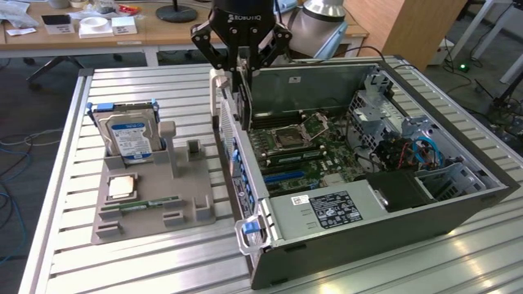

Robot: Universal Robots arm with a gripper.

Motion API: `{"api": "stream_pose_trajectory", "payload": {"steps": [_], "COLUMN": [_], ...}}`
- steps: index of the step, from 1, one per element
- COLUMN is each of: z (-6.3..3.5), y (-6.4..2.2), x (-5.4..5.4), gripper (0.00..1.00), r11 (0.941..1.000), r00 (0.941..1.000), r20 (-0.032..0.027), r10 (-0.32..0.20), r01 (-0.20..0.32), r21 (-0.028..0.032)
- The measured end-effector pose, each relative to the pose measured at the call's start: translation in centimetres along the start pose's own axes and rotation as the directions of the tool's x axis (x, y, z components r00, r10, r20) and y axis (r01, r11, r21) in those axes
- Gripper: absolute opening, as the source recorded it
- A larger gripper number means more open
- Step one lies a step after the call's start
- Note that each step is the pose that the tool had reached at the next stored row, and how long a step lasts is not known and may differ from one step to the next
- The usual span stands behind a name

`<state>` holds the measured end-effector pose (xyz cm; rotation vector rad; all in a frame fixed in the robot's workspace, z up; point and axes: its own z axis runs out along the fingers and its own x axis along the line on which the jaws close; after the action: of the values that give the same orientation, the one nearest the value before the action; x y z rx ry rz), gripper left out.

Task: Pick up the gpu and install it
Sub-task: 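Pick up the gpu and move the gpu toward the slot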

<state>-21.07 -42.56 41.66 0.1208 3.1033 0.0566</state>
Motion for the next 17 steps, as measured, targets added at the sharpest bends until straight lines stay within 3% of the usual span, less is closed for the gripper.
{"api": "stream_pose_trajectory", "payload": {"steps": [17], "z": [0.09], "y": [0.46], "x": [-2.1], "gripper": [0.26], "r11": [1.0], "r00": [1.0], "r20": [-0.0001], "r10": [-0.002], "r01": [0.002], "r21": [-0.0001]}}
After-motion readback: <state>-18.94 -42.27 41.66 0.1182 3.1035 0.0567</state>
